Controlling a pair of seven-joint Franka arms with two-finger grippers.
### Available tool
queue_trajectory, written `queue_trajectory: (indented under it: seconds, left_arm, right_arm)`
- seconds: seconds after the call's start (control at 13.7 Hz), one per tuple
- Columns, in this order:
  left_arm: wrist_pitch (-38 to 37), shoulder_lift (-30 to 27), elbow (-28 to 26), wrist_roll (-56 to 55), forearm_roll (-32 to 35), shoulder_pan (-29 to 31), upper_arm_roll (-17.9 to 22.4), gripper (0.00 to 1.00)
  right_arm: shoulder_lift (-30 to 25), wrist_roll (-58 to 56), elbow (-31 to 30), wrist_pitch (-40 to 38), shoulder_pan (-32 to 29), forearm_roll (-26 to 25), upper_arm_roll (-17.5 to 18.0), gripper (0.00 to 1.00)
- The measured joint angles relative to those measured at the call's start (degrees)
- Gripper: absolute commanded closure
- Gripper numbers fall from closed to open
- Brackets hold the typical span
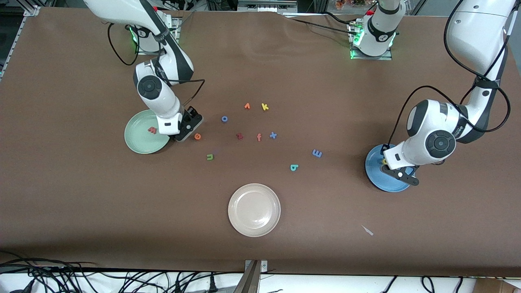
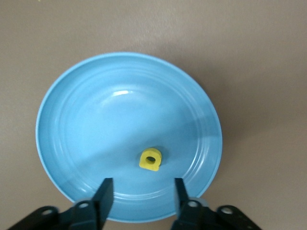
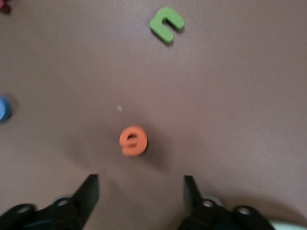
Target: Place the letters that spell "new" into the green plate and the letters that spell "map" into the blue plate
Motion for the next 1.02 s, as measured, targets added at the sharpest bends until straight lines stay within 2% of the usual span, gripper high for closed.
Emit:
queue_trajectory:
  seconds: [0.15, 0.37, 0.59, 1.02]
  left_arm:
    - [-0.23, 0.03, 1.23, -6.42, -0.02, -0.55, -0.84, 0.0]
    - [-1.31, 0.04, 1.93, -18.6, -0.65, -3.08, -2.75, 0.0]
    - [-1.55, 0.06, 1.93, -27.25, -4.87, -5.11, -4.39, 0.0]
    - [-1.66, 1.27, 1.93, -47.47, -5.4, -13.19, -4.97, 0.0]
  right_arm:
    - [1.74, -0.01, 2.57, -0.02, 0.29, 0.0, 0.01, 0.41]
    - [3.16, -0.02, 4.19, -0.04, 0.38, -0.01, 0.01, 0.41]
    - [4.43, -0.01, 4.64, -0.05, 0.51, -0.01, 0.02, 0.41]
    - [4.78, 0.13, 4.72, -0.08, 1.82, 0.0, 0.11, 0.42]
